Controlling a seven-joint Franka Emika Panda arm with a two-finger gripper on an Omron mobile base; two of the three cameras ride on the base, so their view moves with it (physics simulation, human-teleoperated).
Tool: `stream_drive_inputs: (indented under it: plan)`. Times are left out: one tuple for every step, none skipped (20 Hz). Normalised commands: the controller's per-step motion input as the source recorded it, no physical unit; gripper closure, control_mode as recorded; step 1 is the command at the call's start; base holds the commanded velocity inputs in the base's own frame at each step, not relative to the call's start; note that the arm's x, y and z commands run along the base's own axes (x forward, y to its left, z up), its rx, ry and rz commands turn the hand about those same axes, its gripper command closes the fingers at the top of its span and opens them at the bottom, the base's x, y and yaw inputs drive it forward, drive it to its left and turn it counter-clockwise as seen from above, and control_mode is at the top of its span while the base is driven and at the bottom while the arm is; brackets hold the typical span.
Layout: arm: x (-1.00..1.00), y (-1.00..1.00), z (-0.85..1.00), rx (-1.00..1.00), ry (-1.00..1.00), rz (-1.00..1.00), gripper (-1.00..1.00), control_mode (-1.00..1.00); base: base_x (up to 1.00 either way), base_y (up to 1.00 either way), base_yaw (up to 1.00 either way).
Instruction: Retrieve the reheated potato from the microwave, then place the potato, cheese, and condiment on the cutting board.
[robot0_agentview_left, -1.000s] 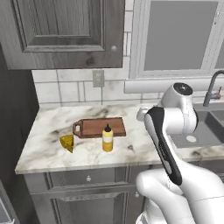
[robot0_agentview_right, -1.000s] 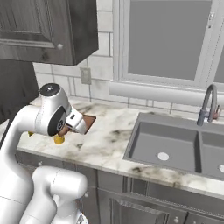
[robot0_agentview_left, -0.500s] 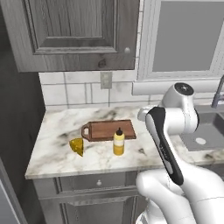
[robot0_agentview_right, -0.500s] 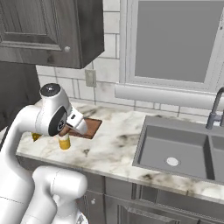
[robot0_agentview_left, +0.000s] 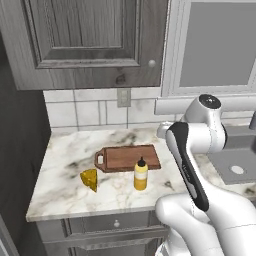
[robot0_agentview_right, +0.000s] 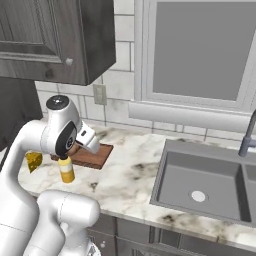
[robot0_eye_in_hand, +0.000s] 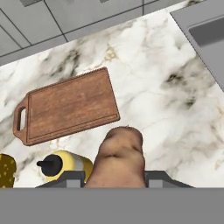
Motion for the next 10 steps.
stream_drive_inputs:
  plan:
    - [0.0,0.0,0.0,0.0,0.0,0.0,1.0,1.0,0.38,0.14,0.0]
    - [0.0,0.0,0.0,0.0,0.0,0.0,1.0,1.0,0.33,0.14,0.0]
    - [0.0,0.0,0.0,0.0,0.0,0.0,1.0,1.0,0.31,0.15,0.0]
    - [0.0,0.0,0.0,0.0,0.0,0.0,1.0,1.0,0.21,0.15,0.0]
    - [0.0,0.0,0.0,0.0,0.0,0.0,1.0,1.0,0.15,0.13,0.0]
    - [0.0,0.0,0.0,0.0,0.0,0.0,1.0,1.0,0.0,0.02,0.0]
    - [0.0,0.0,0.0,0.0,0.0,0.0,1.0,1.0,0.0,0.0,0.0]
    - [0.0,0.0,0.0,0.0,0.0,0.0,1.0,1.0,0.0,0.0,0.0]
    - [0.0,0.0,0.0,0.0,0.0,0.0,1.0,1.0,0.0,0.0,0.0]
    - [0.0,0.0,0.0,0.0,0.0,0.0,1.0,1.0,0.0,0.0,0.0]
